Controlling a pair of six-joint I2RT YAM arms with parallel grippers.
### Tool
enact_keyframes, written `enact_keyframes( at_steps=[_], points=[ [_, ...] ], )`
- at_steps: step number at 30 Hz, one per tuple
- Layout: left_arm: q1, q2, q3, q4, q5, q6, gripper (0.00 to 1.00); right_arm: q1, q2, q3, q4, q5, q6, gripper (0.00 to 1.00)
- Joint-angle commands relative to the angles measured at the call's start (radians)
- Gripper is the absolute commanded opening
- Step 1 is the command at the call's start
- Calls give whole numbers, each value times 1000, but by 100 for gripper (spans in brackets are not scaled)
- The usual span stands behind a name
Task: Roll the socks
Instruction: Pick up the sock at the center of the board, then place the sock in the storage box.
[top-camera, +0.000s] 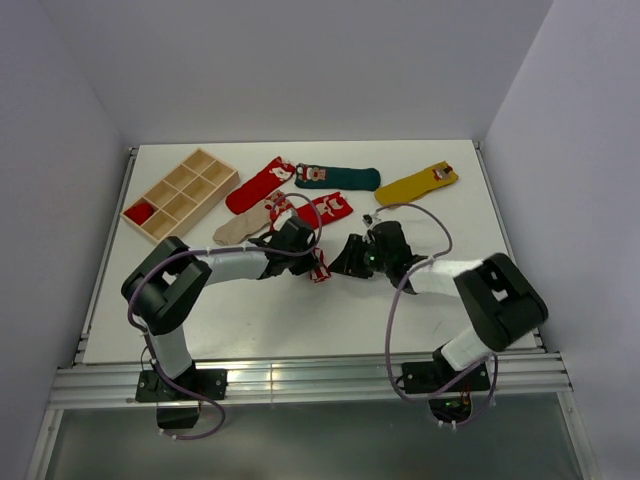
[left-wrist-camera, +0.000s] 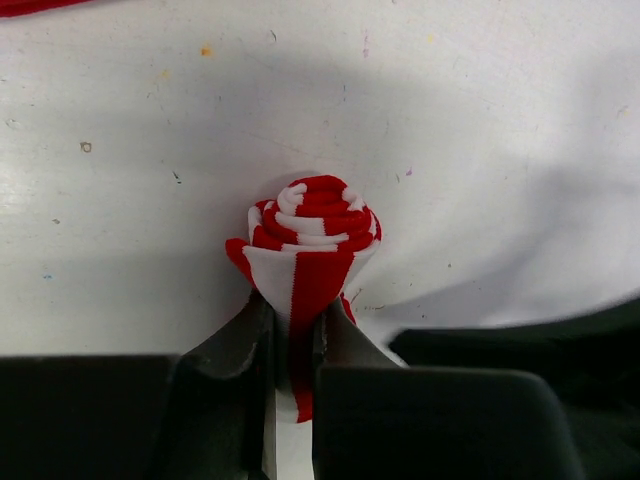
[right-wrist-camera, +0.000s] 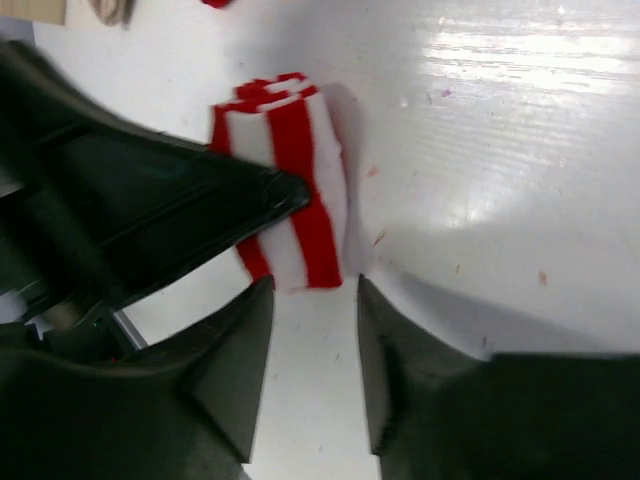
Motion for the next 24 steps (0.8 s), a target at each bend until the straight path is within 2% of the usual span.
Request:
enact_keyframes(
  at_steps=[1, 5, 8, 11, 13, 14, 17, 18, 20, 21, 24],
  points=[
    [5, 32, -36, -230, -36, 74, 0, -4, -184, 1, -179, 78, -91, 48],
    [48, -49, -13, -262, -71, 126, 0, -4, -455, 34, -381, 176, -162, 59],
    [93, -112, 24, -297, -107, 201, 0, -9, -597, 83, -566, 262, -219, 63],
    [148, -181, 64, -313, -123, 285, 0, -18, -678, 140, -671, 322, -257, 68],
    [191, -240, 87, -304, -133, 336, 0, -20, -746, 174, -705, 350, -274, 74],
    [206, -260, 95, -298, -148, 396, 0, -21, -764, 183, -735, 355, -280, 81],
    [274, -335, 115, -261, -140, 500, 0, -23, -827, 212, -765, 371, -305, 86],
    [324, -352, 124, -250, -124, 572, 0, -23, -841, 225, -786, 376, -315, 91],
    [385, -393, 138, -226, -75, 656, 0, -23, -873, 232, -809, 382, -326, 94],
    [449, -399, 162, -221, -62, 684, 0, -23, -879, 237, -814, 381, -328, 94],
    [560, -415, 208, -210, -79, 772, 0, -23, -901, 223, -800, 342, -322, 95]
  ],
)
